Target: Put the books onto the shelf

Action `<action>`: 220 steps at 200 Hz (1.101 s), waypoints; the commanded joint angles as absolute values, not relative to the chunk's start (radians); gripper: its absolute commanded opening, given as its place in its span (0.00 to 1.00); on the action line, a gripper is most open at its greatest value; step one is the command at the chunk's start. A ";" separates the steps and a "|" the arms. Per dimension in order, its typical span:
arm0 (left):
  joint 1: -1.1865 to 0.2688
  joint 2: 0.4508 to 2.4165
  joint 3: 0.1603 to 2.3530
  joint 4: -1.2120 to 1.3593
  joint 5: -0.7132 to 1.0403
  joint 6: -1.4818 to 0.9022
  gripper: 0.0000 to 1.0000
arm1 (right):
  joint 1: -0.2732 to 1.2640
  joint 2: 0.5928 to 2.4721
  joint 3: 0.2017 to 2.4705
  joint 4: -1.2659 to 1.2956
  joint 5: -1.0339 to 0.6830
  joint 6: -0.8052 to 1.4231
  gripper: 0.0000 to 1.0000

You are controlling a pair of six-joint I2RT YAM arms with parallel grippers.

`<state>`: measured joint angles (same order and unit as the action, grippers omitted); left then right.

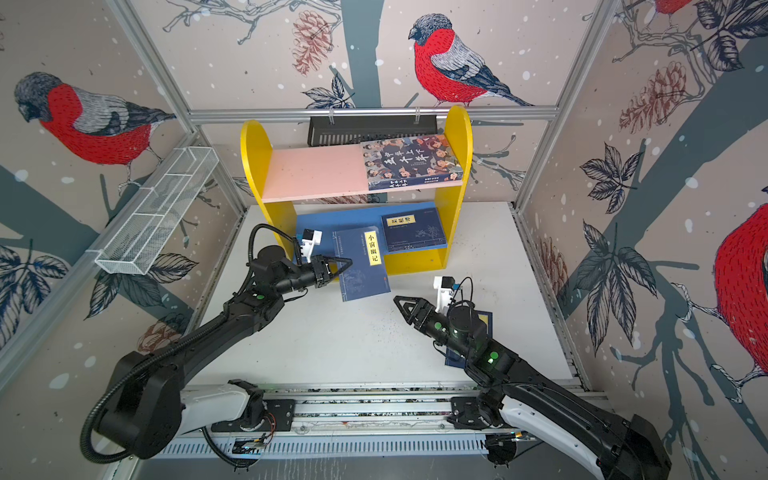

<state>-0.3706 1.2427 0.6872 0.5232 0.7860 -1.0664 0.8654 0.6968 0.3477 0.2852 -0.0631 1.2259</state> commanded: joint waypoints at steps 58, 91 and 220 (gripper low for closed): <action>-0.359 1.244 0.662 0.805 0.808 -1.259 0.00 | 1.040 0.857 0.311 0.652 0.141 1.257 0.72; -0.356 1.240 0.652 0.796 0.801 -1.261 0.00 | 1.059 0.996 0.327 0.855 0.142 1.253 0.73; -0.354 1.214 0.652 0.806 0.807 -1.278 0.00 | 0.994 1.314 0.525 1.050 0.022 1.249 0.72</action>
